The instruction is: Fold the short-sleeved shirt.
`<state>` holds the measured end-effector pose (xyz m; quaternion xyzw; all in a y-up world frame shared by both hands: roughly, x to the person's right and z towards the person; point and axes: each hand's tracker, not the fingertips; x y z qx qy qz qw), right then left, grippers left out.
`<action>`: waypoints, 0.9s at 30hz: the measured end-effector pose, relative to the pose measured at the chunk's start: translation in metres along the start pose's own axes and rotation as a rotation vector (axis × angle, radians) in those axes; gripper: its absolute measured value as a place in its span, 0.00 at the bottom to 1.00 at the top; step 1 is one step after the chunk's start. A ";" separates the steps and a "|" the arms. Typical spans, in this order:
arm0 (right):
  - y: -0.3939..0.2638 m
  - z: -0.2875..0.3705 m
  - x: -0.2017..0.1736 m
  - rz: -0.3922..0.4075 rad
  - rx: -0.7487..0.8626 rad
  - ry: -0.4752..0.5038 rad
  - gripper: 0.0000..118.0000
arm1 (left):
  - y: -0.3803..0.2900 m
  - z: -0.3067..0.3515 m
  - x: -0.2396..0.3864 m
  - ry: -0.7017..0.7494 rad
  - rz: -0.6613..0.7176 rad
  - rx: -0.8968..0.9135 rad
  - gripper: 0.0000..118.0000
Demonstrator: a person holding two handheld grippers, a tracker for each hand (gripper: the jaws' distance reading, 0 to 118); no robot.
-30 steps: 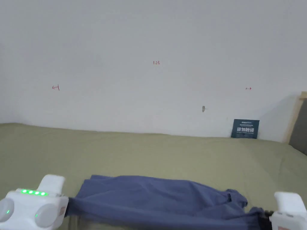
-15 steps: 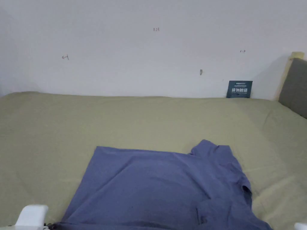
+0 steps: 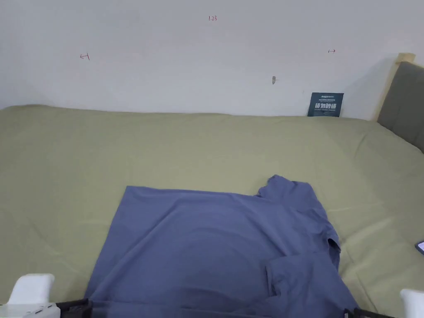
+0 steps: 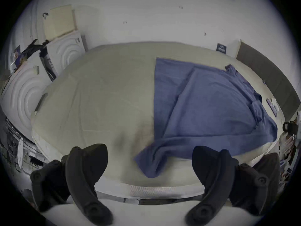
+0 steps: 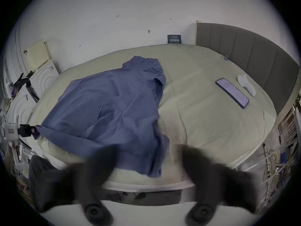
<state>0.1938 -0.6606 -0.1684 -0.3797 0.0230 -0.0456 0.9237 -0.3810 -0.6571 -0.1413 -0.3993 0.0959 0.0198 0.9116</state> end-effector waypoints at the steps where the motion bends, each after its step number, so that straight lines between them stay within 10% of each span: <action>1: 0.003 -0.001 0.002 0.002 -0.006 -0.001 0.95 | 0.001 0.006 -0.001 0.004 -0.003 0.001 0.92; 6: 0.008 0.009 0.009 -0.016 0.028 -0.043 0.83 | -0.001 0.032 -0.005 0.010 0.013 0.028 0.87; 8: 0.006 0.015 0.008 -0.015 0.041 -0.049 0.13 | -0.004 0.034 -0.005 -0.006 0.020 0.020 0.34; 9: 0.004 0.009 0.009 -0.008 0.031 -0.063 0.00 | -0.006 0.032 -0.004 -0.006 0.010 0.017 0.00; 15: -0.011 0.016 0.008 0.011 -0.004 -0.056 0.00 | -0.005 0.015 -0.010 -0.048 0.048 -0.023 0.08; 17: -0.013 0.014 0.014 0.008 -0.011 -0.054 0.00 | -0.001 0.009 -0.011 -0.039 0.034 -0.022 0.67; 20: -0.013 0.015 0.015 0.010 -0.024 -0.050 0.00 | -0.002 -0.015 -0.011 -0.047 -0.001 -0.106 0.90; 27: -0.017 0.016 0.010 0.042 -0.065 -0.039 0.00 | -0.007 -0.054 -0.004 -0.031 -0.027 -0.205 0.87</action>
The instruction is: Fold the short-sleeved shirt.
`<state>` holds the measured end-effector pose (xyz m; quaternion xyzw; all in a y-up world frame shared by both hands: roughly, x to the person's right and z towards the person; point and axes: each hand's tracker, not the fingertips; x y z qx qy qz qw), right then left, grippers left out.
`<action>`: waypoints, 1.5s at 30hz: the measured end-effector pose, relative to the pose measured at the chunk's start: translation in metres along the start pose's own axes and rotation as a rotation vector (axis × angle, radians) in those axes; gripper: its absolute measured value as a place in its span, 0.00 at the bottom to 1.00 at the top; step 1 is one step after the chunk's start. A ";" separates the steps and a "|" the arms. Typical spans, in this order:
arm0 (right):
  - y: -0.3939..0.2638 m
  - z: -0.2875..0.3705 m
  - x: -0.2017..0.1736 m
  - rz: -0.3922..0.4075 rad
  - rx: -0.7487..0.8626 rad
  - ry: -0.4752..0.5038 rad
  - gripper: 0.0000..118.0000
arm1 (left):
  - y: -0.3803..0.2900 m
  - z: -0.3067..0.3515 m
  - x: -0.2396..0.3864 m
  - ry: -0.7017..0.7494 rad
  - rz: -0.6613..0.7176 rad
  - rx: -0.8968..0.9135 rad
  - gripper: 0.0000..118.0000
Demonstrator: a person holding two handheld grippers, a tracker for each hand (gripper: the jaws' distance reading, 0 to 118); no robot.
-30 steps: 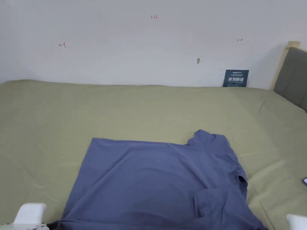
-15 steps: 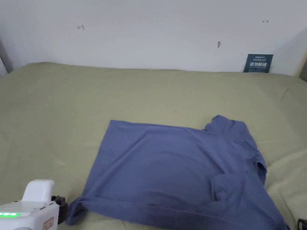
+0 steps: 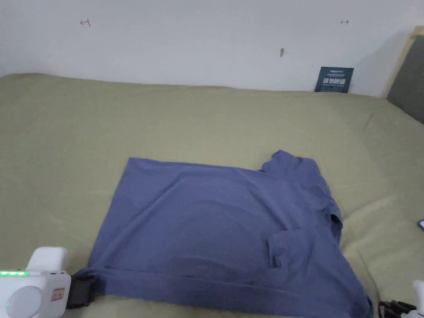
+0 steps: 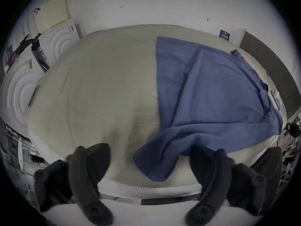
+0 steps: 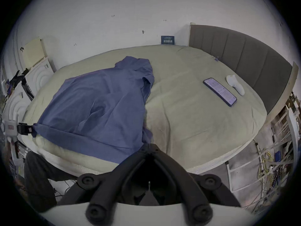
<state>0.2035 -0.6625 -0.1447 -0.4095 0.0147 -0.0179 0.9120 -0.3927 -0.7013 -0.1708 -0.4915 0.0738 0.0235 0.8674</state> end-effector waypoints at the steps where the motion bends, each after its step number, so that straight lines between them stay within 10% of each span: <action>1: -0.002 0.001 -0.001 0.007 0.000 0.003 0.00 | -0.002 0.004 -0.001 -0.025 0.001 0.003 0.65; 3: -0.005 0.001 0.000 0.021 -0.001 0.018 0.04 | -0.002 0.012 0.005 -0.068 0.006 0.022 0.03; 6: -0.002 -0.008 -0.003 0.022 -0.044 0.059 0.96 | -0.004 0.014 0.014 -0.038 -0.045 0.029 0.03; 12: 0.002 -0.029 -0.016 0.065 -0.078 0.046 0.79 | 0.002 0.023 0.009 -0.039 -0.034 0.044 0.03; 14: 0.005 -0.039 -0.018 0.076 -0.109 0.038 0.00 | 0.002 0.023 0.009 -0.030 -0.040 0.046 0.03; 26: 0.081 -0.026 -0.005 0.048 0.041 0.048 0.00 | 0.058 0.038 0.007 -0.052 -0.041 0.092 0.03; 39: 0.203 -0.162 -0.013 0.095 -0.050 -0.005 0.01 | 0.192 -0.050 0.029 -0.089 -0.035 0.014 0.06; 40: 0.203 -0.171 -0.012 0.092 -0.060 -0.004 0.18 | 0.193 -0.057 0.031 -0.099 -0.039 0.009 0.16; 42: 0.199 -0.180 -0.011 0.069 -0.079 -0.019 0.86 | 0.192 -0.070 0.033 -0.144 -0.036 0.013 0.62; 43: 0.196 -0.182 -0.009 0.053 -0.096 -0.023 0.97 | 0.192 -0.076 0.031 -0.157 -0.024 -0.009 0.87; 45: 0.186 -0.159 -0.005 0.049 -0.036 -0.013 0.88 | 0.181 -0.072 0.027 -0.098 0.012 0.032 0.88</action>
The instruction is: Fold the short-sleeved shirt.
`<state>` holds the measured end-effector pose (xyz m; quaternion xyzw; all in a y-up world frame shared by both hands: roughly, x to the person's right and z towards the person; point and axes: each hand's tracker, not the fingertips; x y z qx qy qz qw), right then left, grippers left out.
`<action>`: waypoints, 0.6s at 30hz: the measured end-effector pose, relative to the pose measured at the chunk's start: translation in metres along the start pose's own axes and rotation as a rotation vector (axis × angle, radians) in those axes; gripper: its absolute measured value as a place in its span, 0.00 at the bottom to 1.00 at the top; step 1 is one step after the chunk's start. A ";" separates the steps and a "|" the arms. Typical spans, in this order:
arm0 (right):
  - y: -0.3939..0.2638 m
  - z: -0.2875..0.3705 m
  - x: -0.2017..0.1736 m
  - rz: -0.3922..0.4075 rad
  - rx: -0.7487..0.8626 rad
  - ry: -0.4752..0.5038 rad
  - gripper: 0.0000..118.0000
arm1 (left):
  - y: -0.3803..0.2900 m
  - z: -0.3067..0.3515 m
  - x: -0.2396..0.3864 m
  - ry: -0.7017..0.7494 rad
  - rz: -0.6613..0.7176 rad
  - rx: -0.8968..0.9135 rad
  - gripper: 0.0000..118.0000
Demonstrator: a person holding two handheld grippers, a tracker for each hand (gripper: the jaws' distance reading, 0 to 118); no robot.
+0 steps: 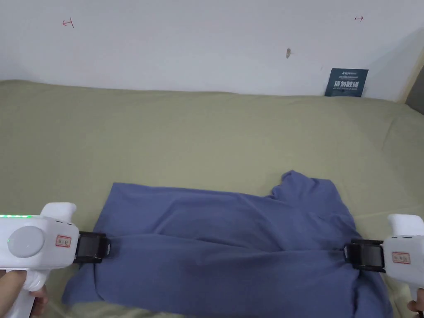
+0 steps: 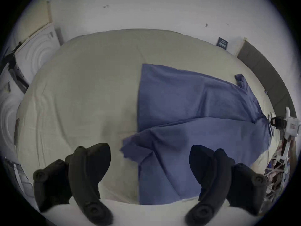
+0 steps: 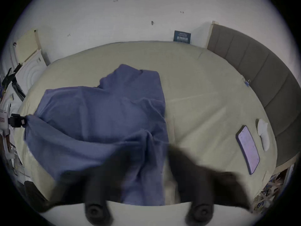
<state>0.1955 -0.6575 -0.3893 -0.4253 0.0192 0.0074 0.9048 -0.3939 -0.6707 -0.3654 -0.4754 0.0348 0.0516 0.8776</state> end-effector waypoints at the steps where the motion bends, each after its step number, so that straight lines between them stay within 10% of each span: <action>1: -0.003 0.008 0.000 -0.002 0.000 -0.010 0.90 | -0.009 0.006 -0.002 0.007 -0.001 0.006 0.88; 3: -0.019 0.016 0.003 -0.001 0.009 -0.017 0.89 | -0.021 0.025 -0.011 0.051 0.010 0.036 0.85; 5: -0.033 0.036 0.003 -0.014 0.026 -0.022 0.60 | -0.039 0.046 -0.016 0.077 0.030 0.065 0.56; 7: -0.048 0.054 0.007 -0.047 0.054 -0.004 0.50 | -0.049 0.069 -0.020 0.068 0.034 0.081 0.46; 9: -0.067 0.067 0.003 -0.060 0.067 -0.006 0.00 | -0.068 0.079 -0.019 0.102 0.047 0.109 0.00; 12: -0.083 0.080 -0.006 -0.047 0.043 0.027 0.00 | -0.086 0.081 -0.016 -0.015 0.065 0.040 0.00; 14: -0.092 0.085 -0.014 -0.025 0.040 0.027 0.00 | -0.085 0.067 -0.017 -0.042 0.045 0.009 0.07; 15: -0.092 0.083 -0.013 -0.026 0.025 0.037 0.00 | -0.086 0.061 -0.014 -0.036 0.045 0.009 0.24; 17: -0.095 0.081 -0.016 -0.029 0.013 0.048 0.00 | -0.086 0.047 -0.005 -0.013 0.011 -0.019 0.90; 18: -0.097 0.080 -0.018 -0.027 0.005 0.053 0.00 | -0.082 0.045 -0.001 0.003 0.016 -0.006 0.93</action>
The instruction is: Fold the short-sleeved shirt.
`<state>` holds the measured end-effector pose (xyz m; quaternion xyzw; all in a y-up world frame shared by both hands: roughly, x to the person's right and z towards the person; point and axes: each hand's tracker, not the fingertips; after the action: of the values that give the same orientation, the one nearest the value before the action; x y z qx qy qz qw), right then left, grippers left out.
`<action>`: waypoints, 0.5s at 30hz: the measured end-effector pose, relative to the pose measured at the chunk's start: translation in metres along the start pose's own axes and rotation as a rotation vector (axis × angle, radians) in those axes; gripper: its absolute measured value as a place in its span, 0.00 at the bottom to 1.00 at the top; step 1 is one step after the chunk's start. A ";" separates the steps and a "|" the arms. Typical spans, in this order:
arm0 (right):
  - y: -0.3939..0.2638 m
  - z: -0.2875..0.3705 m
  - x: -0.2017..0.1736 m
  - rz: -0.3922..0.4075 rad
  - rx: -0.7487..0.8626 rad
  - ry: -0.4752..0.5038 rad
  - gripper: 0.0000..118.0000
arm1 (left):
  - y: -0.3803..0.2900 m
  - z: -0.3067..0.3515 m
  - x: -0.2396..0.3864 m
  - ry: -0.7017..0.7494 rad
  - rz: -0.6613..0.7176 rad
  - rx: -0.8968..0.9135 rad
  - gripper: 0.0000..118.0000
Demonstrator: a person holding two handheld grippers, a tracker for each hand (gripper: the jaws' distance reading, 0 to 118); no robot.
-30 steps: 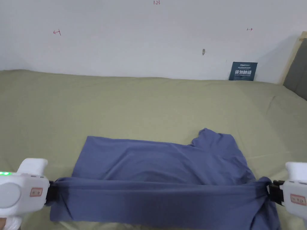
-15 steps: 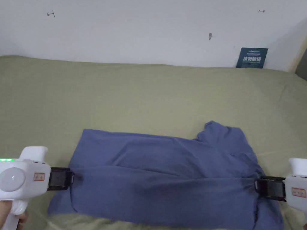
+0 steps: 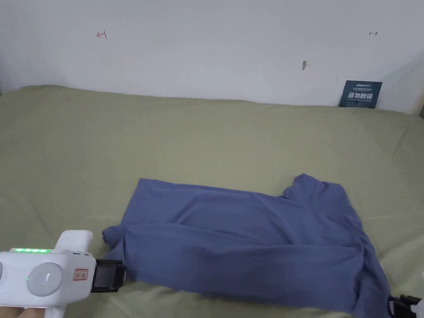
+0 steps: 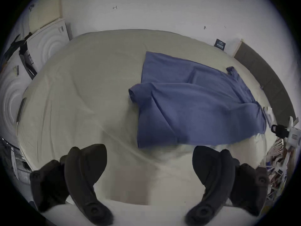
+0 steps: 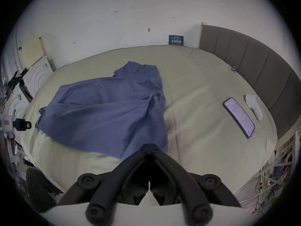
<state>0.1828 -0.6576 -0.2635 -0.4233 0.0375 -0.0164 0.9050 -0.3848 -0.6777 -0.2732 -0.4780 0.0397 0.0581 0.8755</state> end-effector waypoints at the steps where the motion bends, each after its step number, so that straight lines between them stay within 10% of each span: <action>1: -0.002 -0.003 0.003 0.001 -0.006 0.009 0.00 | 0.004 -0.008 0.001 0.014 0.004 0.001 0.93; 6: -0.004 -0.017 0.005 0.016 -0.036 0.007 0.00 | 0.018 -0.047 0.006 0.048 0.050 -0.048 0.89; 9: -0.002 -0.021 0.007 0.025 -0.038 -0.002 0.01 | 0.018 -0.042 0.009 -0.025 0.059 -0.034 0.16; 12: 0.005 -0.029 0.013 0.020 -0.033 -0.001 0.97 | 0.016 -0.033 0.028 -0.005 0.027 -0.023 0.08; 15: 0.007 -0.030 0.012 0.009 -0.048 0.012 0.91 | 0.019 -0.033 0.028 -0.003 0.019 -0.035 0.08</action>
<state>0.1928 -0.6774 -0.2888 -0.4444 0.0451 -0.0142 0.8946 -0.3604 -0.6934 -0.3097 -0.4929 0.0418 0.0678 0.8664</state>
